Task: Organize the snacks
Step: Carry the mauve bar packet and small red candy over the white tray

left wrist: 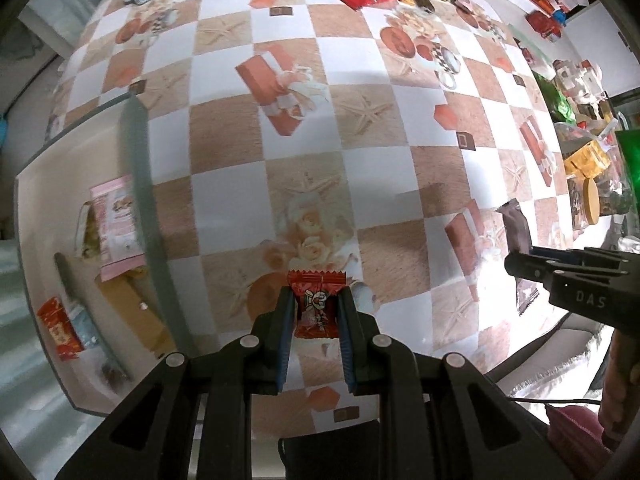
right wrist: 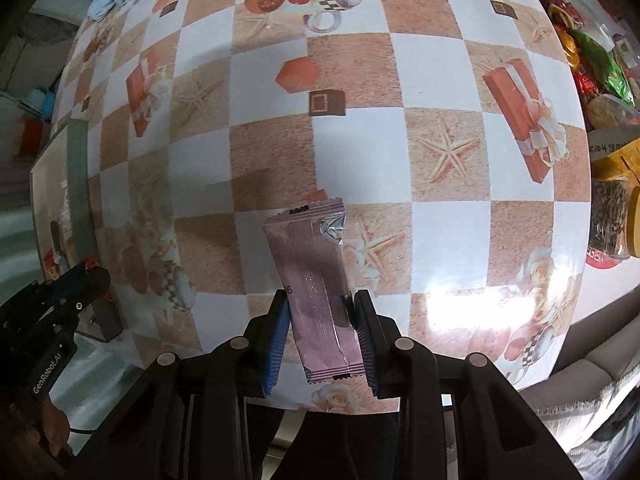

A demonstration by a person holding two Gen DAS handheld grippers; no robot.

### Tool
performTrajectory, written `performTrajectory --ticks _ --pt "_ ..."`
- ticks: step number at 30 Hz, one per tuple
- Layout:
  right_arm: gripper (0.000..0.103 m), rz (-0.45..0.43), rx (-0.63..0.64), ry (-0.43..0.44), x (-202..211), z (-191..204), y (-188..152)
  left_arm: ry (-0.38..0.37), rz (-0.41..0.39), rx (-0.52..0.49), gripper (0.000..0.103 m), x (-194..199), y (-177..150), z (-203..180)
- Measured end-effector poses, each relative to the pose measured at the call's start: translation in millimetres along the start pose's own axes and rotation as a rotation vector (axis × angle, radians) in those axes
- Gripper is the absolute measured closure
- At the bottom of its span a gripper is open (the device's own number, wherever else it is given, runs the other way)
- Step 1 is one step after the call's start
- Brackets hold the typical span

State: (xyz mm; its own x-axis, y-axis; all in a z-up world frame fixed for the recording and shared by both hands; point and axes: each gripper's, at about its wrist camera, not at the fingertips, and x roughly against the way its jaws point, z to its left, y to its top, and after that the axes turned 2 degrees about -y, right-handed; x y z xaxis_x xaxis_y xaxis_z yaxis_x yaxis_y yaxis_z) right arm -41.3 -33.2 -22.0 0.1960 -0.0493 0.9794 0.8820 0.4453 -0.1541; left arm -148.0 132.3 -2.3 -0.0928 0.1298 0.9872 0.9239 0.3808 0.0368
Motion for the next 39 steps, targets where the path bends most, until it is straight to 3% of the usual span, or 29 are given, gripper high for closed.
performTrajectory --ticks 19,39 --pt "0.069 -0.06 0.153 -0.033 37 49 -7 0.02 -0.1 0.097 0.08 22 -29 36" --pt "0.069 -0.08 0.333 -0.055 33 137 -15 0.03 -0.149 0.239 0.08 37 -56 97"
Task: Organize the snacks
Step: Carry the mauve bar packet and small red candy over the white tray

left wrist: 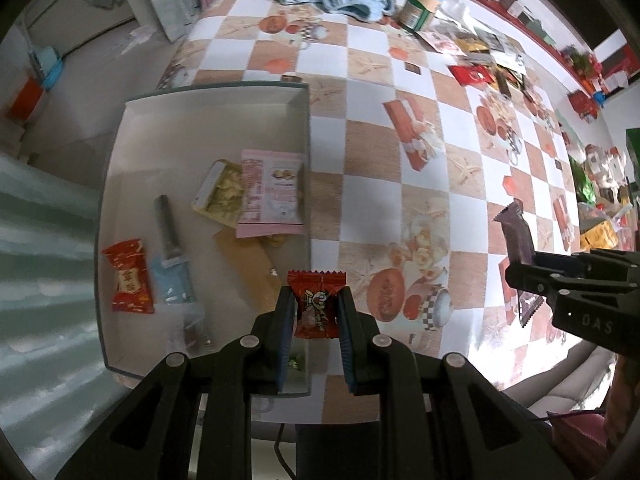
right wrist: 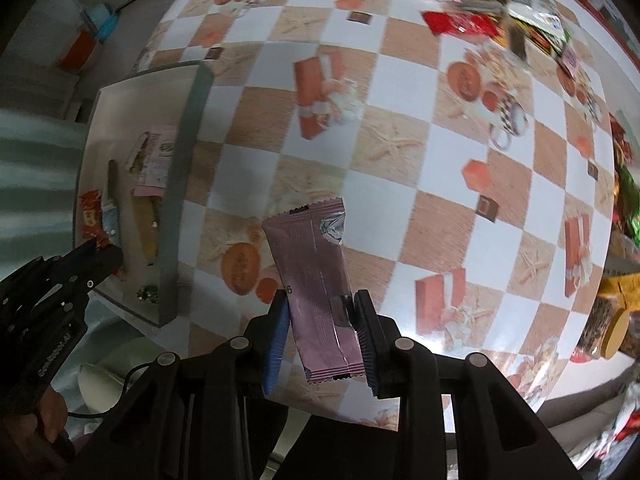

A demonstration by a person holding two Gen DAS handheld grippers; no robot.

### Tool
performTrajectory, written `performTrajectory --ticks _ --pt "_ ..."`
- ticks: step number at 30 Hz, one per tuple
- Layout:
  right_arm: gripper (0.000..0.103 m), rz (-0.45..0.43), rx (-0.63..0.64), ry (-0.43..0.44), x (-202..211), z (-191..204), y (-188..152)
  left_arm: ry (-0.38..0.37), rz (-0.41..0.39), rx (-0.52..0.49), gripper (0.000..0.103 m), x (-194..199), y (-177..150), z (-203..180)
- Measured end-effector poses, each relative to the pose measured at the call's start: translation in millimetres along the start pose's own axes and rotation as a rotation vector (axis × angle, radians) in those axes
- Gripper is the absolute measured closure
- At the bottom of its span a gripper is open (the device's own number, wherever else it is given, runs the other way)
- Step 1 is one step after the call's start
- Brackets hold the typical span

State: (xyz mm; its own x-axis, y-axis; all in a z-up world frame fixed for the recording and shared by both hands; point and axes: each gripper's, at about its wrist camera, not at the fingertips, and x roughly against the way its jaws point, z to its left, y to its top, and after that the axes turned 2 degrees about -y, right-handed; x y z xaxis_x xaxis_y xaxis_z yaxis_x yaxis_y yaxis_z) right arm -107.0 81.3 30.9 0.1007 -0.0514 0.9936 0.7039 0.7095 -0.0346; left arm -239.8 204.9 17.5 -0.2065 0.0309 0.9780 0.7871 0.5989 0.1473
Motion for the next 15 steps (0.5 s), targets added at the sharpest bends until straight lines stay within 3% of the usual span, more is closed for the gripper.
performTrajectory --ticks 15 --pt "0.069 -0.003 0.146 -0.017 4 67 20 0.02 -0.02 0.121 0.08 4 -6 47"
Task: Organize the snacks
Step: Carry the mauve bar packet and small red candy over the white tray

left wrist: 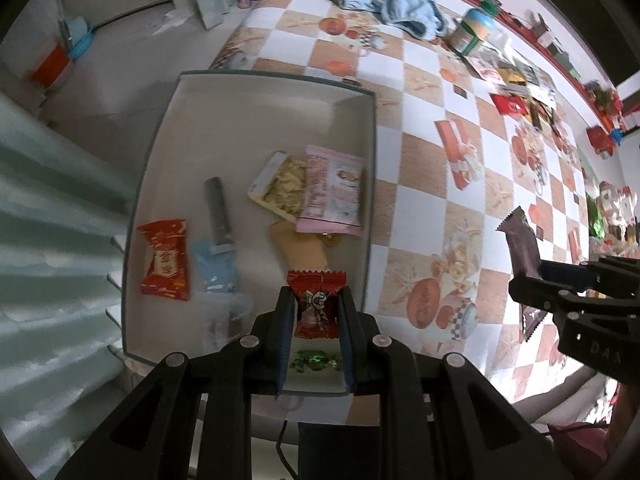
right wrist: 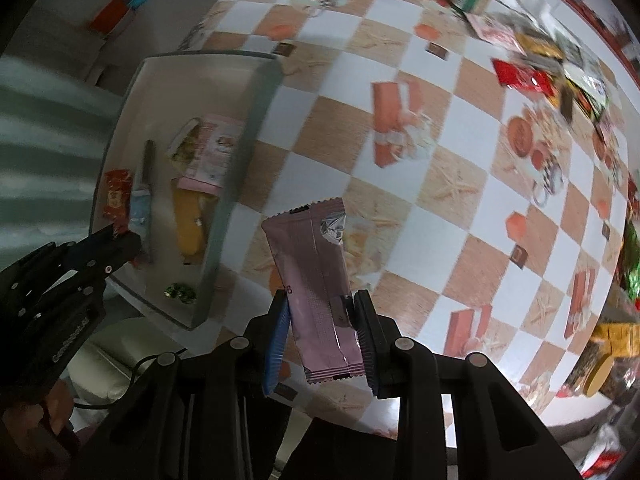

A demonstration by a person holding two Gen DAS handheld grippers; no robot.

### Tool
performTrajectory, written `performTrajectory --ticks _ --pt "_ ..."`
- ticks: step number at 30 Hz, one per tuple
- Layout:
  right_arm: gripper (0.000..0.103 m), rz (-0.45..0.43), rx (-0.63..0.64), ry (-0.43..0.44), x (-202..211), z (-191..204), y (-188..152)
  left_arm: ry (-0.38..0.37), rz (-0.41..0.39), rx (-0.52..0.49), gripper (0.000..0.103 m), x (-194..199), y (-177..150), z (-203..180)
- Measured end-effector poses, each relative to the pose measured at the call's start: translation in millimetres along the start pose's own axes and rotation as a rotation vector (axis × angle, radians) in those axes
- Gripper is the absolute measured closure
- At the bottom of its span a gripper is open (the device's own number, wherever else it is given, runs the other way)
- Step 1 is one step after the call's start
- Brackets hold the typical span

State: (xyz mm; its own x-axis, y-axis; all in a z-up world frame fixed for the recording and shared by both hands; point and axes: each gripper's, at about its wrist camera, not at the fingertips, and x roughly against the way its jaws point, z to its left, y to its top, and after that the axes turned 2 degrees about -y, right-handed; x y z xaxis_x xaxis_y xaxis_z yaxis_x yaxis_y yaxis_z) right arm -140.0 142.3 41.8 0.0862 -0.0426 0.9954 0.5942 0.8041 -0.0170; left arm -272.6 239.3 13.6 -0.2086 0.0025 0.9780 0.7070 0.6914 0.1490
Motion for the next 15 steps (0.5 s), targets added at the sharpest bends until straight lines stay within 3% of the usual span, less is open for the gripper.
performTrajectory --ticks 15 --pt "0.069 -0.007 0.154 0.01 2 66 27 0.036 0.006 0.084 0.08 0 -4 38"
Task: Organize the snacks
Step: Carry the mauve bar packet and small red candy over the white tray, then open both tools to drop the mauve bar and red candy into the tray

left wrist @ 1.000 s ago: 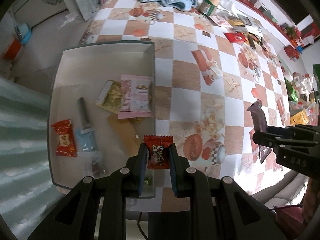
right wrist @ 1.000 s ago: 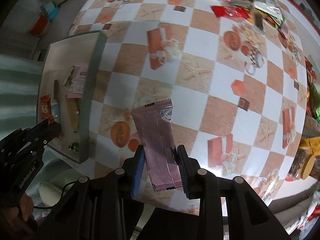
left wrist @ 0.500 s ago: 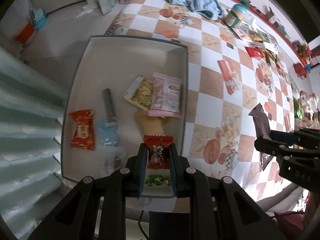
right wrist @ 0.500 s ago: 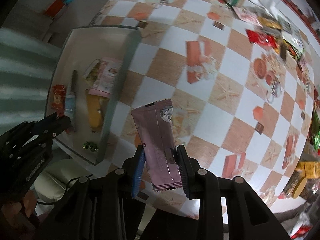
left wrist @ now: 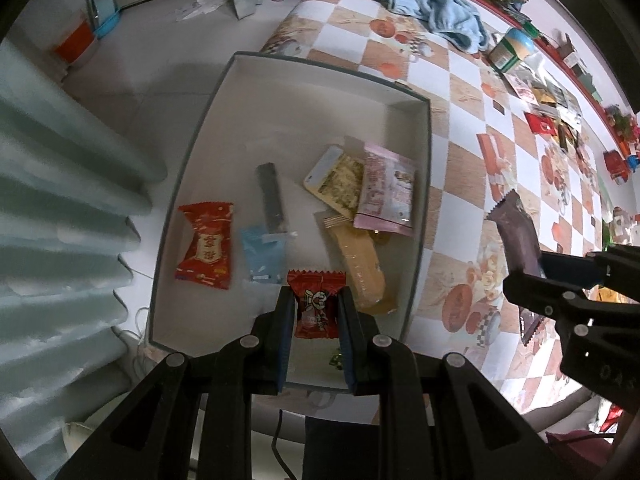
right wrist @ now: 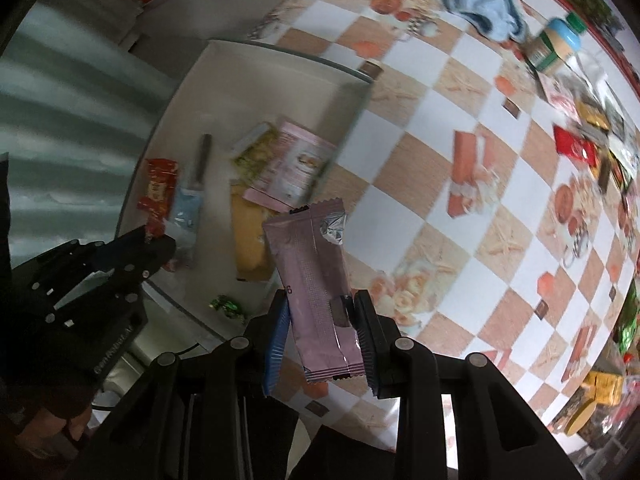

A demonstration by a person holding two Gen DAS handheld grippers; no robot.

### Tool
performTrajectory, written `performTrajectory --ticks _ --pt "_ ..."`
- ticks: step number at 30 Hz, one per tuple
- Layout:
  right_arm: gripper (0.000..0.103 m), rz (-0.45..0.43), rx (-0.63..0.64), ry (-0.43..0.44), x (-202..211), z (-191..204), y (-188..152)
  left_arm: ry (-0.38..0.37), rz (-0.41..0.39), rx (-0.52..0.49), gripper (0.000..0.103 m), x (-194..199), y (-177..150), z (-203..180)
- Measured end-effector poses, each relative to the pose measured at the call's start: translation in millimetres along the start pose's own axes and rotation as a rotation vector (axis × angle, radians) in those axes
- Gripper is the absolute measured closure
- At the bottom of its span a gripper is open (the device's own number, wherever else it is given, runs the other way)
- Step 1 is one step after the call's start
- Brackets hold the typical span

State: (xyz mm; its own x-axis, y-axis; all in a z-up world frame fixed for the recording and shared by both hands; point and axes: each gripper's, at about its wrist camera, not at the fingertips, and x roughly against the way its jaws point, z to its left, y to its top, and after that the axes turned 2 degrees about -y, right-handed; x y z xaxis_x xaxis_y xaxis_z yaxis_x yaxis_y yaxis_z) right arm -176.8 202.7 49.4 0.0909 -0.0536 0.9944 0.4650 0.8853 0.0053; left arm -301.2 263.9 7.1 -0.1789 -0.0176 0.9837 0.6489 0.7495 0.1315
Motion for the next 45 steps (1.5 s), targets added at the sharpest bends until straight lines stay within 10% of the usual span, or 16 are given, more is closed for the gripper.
performTrajectory --ticks 27,29,31,32,38,42,45 --pt "0.068 0.04 0.08 0.067 -23 54 44 0.017 0.043 0.057 0.078 -19 -2 27" --pt "0.066 0.042 0.082 0.064 -24 57 49 0.024 0.035 0.057 0.053 -17 -3 27" --pt "0.041 0.045 0.08 0.073 -25 58 52 0.034 0.013 0.063 0.026 -14 -3 28" --pt "0.027 0.037 0.08 0.076 -24 58 52 0.034 0.002 0.065 0.022 -12 -3 29" --pt "0.026 0.008 0.081 0.069 -19 58 53 0.048 -0.004 0.057 0.0 -9 0 29" --pt "0.0 0.013 0.043 0.069 -20 47 49 0.04 0.009 0.05 0.0 -11 1 25" --pt "0.0 0.013 0.014 0.075 -20 39 44 0.049 -0.008 0.042 0.0 -10 2 21"
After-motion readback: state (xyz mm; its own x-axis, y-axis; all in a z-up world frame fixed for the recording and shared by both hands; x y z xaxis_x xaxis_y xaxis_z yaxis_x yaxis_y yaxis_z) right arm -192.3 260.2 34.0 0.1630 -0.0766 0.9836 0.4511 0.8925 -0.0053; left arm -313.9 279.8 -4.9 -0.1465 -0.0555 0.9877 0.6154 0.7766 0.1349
